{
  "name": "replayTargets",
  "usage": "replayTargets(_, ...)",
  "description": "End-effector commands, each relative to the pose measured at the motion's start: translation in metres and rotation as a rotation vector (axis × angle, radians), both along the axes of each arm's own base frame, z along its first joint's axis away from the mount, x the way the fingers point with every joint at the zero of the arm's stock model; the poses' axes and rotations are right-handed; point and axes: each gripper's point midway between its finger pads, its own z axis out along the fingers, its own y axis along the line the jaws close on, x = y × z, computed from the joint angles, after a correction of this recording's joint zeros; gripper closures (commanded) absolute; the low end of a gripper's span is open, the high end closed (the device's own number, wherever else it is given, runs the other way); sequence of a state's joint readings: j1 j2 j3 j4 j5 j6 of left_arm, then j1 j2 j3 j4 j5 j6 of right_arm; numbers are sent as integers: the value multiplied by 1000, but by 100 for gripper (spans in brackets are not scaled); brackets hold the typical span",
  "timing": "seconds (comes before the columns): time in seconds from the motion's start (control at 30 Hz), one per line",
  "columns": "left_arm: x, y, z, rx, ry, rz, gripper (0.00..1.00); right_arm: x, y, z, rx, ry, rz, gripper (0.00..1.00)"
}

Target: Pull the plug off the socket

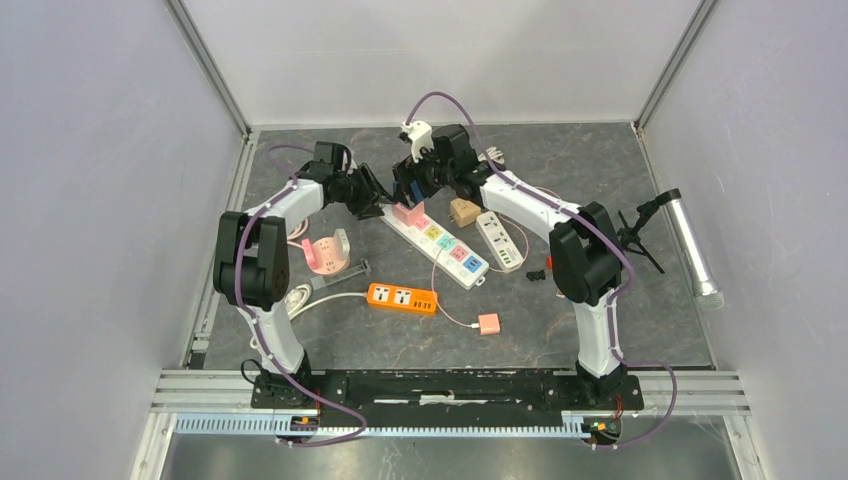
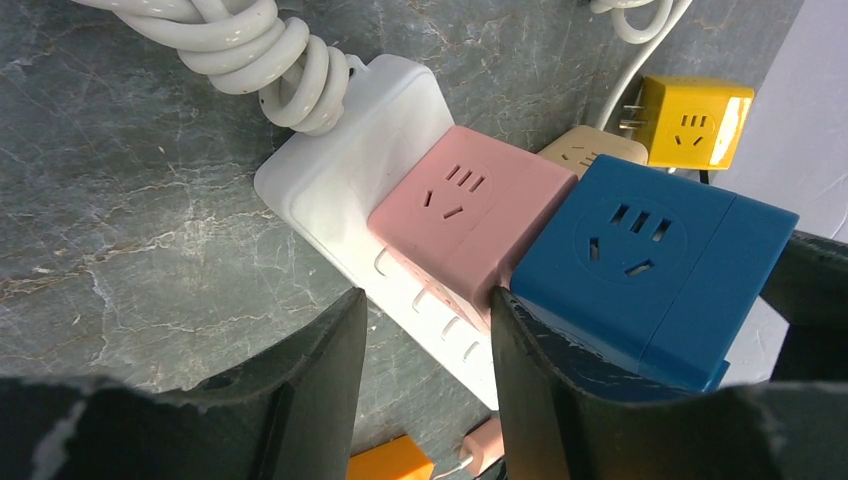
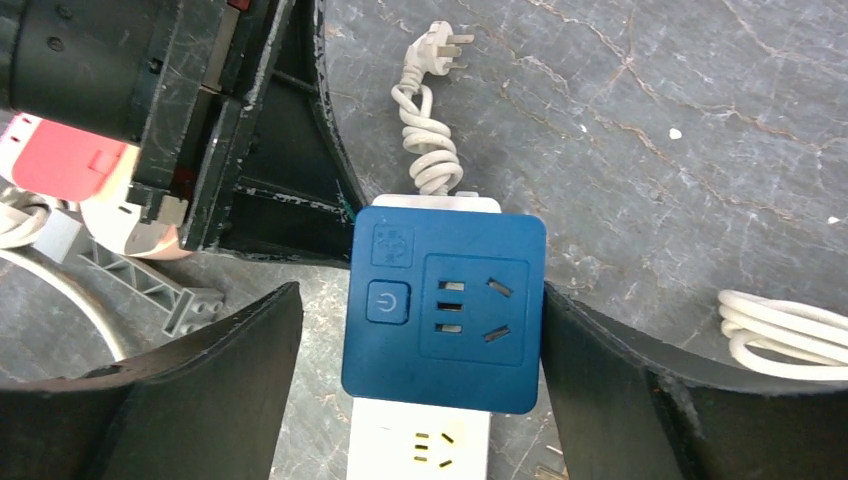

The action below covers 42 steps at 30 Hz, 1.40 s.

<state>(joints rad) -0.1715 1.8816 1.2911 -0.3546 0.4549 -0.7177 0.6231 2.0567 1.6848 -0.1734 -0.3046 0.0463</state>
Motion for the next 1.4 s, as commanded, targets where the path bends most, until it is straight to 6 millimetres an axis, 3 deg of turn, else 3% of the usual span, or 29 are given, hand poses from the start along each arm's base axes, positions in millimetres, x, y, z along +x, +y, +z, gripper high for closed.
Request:
replayTargets(0.0, -53, 22, -68, 172, 219, -27, 47, 10, 8, 16, 8, -68, 8, 15)
replayTargets(0.13, -50, 15, -64, 132, 204, -40, 48, 10, 11, 12, 6, -57, 11, 35)
replayTargets(0.33, -47, 6, -58, 76, 177, -40, 48, 2, 24, 13, 28, -50, 16, 82)
replayTargets(0.43, -44, 1, -51, 35, 153, -36, 46, 1, 30, 17, 54, -48, -25, 100)
replayTargets(0.7, -40, -8, -38, -34, 102, -22, 40, 5, 35, 36, 143, -33, -127, 100)
replayTargets(1.0, -40, -13, -34, -81, 69, -19, 36, -6, 41, 42, 183, -22, -110, 100)
replayTargets(1.23, -60, 5, -69, 39, 239, 21, 55, -10, 43, 88, 250, -130, -40, 100)
replayTargets(1.37, -68, 16, -79, 110, 282, 29, 60, -13, 39, 124, 354, -170, 15, 100)
